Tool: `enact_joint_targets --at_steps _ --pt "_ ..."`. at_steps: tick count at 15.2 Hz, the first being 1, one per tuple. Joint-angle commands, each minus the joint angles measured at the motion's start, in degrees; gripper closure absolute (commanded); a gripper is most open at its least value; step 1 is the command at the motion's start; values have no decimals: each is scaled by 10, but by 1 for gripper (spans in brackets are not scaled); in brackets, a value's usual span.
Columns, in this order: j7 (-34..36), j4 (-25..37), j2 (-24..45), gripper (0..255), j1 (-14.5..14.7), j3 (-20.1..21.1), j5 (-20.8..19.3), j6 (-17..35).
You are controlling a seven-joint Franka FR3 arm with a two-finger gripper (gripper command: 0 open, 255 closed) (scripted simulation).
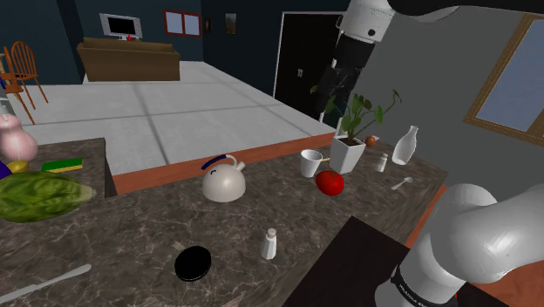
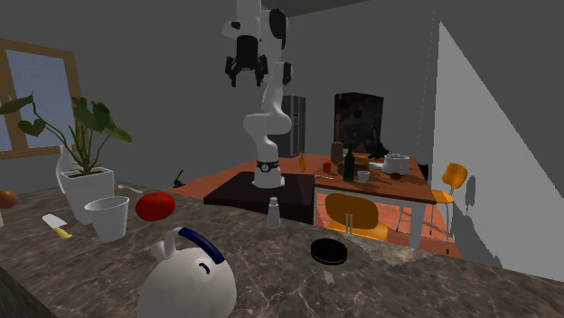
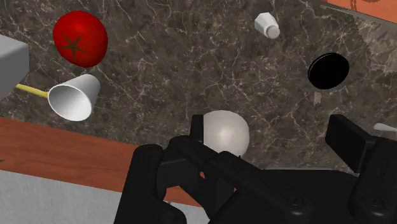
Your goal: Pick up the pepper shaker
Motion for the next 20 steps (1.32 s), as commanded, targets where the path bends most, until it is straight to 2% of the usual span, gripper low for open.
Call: enact_joint_targets --at_steps 1,11,20 --pt "0 0 0 0 0 0 0 0" --pt "0 -177 13 0 24 16 28 184" --pt "-5 -284 107 0 53 36 60 379"
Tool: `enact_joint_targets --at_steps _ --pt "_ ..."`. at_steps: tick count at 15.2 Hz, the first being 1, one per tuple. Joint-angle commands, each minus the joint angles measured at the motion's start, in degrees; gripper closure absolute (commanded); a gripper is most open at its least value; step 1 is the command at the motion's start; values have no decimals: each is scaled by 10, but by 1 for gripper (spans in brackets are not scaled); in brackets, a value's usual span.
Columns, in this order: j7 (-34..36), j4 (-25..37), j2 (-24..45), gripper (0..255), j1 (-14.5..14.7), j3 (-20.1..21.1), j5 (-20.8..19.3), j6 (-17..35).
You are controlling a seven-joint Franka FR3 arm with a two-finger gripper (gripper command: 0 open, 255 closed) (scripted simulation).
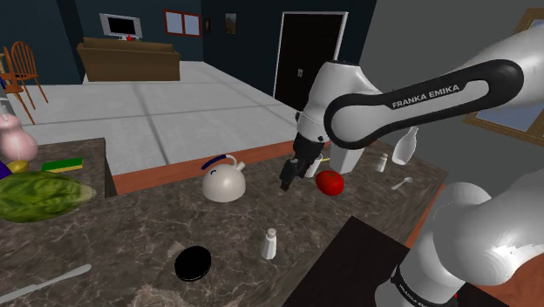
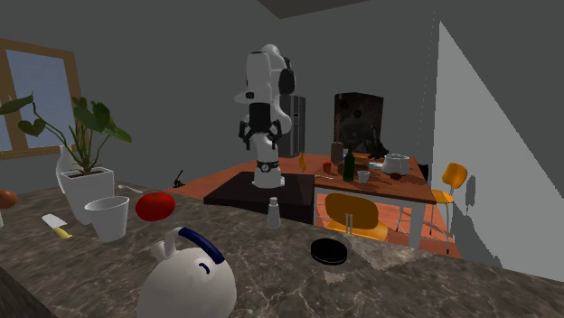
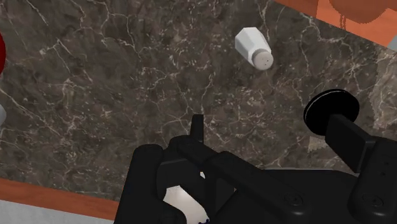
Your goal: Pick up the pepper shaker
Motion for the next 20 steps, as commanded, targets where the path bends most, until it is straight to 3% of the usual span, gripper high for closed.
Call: enact_joint_targets --at_steps 1,11,20 --pt "-2 -21 33 0 8 5 9 55" --pt "-29 -48 260 0 55 20 64 304" --pt "-57 -47 342 0 64 19 95 384"
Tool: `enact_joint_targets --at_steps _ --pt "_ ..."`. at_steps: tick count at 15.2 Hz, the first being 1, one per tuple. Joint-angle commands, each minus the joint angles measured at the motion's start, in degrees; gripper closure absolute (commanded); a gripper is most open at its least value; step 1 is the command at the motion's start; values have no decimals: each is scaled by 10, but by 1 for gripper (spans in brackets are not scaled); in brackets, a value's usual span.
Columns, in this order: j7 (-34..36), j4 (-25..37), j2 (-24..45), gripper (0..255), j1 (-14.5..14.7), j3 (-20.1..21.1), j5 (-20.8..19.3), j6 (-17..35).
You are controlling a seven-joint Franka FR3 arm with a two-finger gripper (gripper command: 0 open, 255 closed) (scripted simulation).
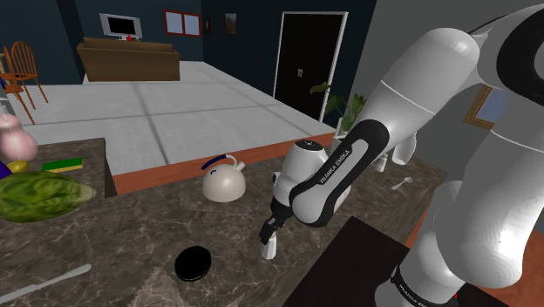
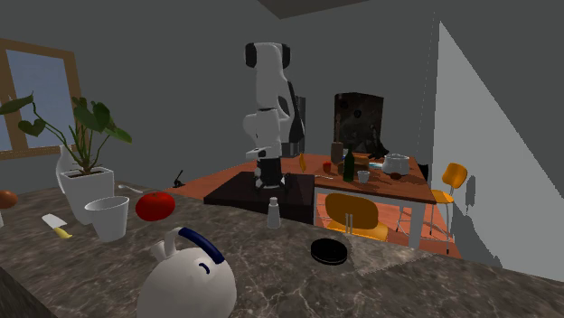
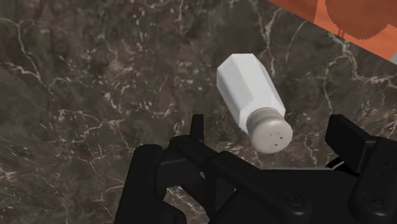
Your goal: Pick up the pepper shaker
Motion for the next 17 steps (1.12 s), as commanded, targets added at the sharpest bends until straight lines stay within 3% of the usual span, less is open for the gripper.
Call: enact_joint_targets --at_steps 1,2,11,17 --pt "-2 0 4 0 1 0 2 4" --pt "-1 0 4 255 1 1 2 5" --pt "-2 0 4 255 1 0 2 4" --pt "22 -2 -62 255 -6 0 -25 -59"
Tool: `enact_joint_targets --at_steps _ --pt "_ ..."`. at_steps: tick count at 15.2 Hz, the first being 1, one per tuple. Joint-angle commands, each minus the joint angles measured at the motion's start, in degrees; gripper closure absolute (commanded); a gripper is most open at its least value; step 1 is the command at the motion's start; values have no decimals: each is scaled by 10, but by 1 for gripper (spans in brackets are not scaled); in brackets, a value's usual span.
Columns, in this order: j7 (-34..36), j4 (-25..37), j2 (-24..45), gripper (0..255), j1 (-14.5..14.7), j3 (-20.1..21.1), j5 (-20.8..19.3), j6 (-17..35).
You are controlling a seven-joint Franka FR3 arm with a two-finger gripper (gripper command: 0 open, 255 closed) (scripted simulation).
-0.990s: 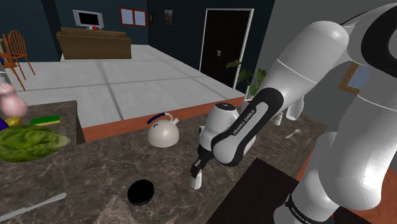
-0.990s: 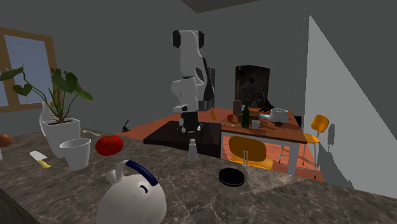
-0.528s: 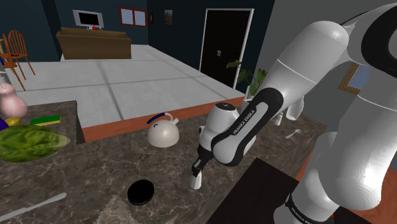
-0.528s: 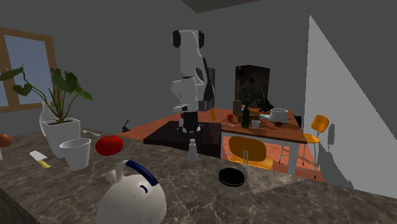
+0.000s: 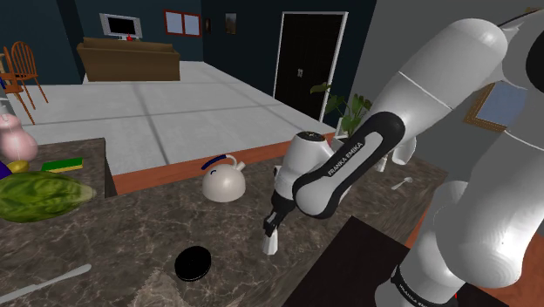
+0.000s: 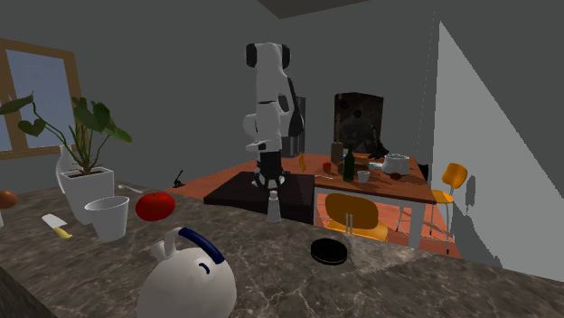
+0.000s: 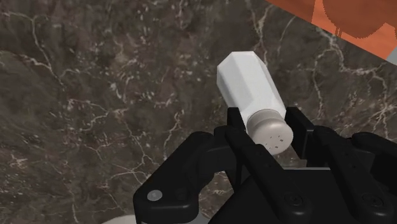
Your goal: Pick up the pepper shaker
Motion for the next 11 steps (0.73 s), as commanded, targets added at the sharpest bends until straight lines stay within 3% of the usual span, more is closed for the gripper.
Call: enact_joint_targets --at_steps 1,9,11 --pt "5 0 -22 255 -2 0 -6 -22" --pt "20 9 -98 255 -9 1 -21 -108" --pt "20 9 -100 255 -9 1 -22 -109"
